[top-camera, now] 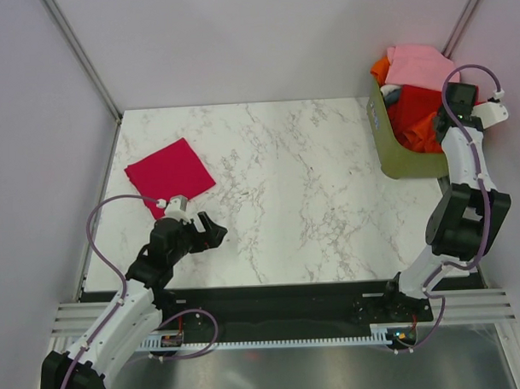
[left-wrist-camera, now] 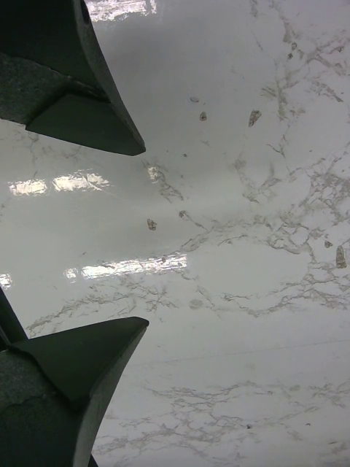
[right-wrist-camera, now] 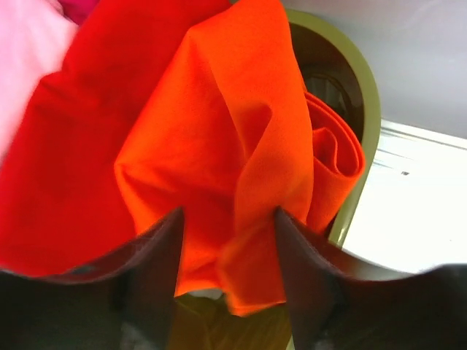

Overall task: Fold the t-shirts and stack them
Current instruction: Grab the tshirt from the pile

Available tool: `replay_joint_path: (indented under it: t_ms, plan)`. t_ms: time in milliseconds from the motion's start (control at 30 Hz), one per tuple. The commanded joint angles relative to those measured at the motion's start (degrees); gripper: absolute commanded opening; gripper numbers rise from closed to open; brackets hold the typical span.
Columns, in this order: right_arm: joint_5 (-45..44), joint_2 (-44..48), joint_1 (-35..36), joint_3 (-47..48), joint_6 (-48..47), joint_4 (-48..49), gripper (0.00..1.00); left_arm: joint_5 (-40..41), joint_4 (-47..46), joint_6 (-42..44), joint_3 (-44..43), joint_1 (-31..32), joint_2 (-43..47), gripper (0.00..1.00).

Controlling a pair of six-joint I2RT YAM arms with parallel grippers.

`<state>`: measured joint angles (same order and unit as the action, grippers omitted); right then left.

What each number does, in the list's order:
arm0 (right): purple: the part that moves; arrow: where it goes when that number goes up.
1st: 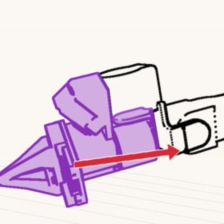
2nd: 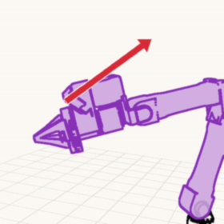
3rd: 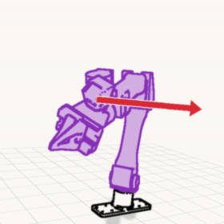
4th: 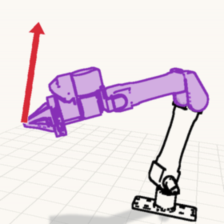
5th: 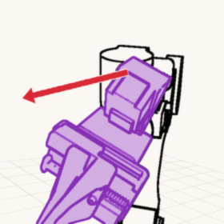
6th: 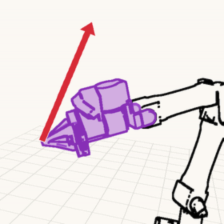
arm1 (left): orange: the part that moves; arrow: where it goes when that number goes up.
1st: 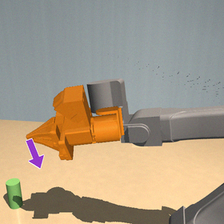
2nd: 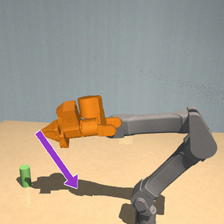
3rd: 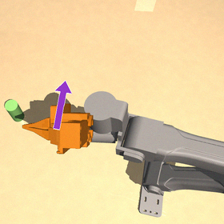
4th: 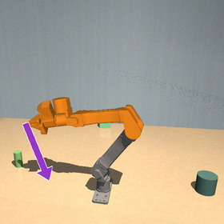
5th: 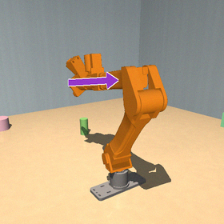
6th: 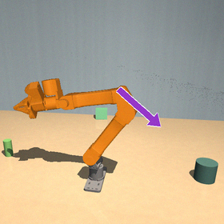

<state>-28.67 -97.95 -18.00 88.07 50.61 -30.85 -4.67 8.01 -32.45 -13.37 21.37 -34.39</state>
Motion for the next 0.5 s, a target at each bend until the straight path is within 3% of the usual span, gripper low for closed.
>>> replay_joint_path:
  t_ms: [0,133,467]
  plan:
    - [0.5,-1.2,-0.6,2.8,2.3,-0.2,0.51,0.1,-1.2,-0.6,-1.4,0.1,0.5,0.99]
    - [3.9,1.1,-0.6,3.3,2.9,0.3,0.00,0.4,-1.2,-0.7,-1.4,0.1,0.5,0.99]
    - [22.5,16.3,-0.5,8.3,5.0,5.3,0.00,0.6,-1.1,-0.8,-1.5,0.1,0.4,0.99]
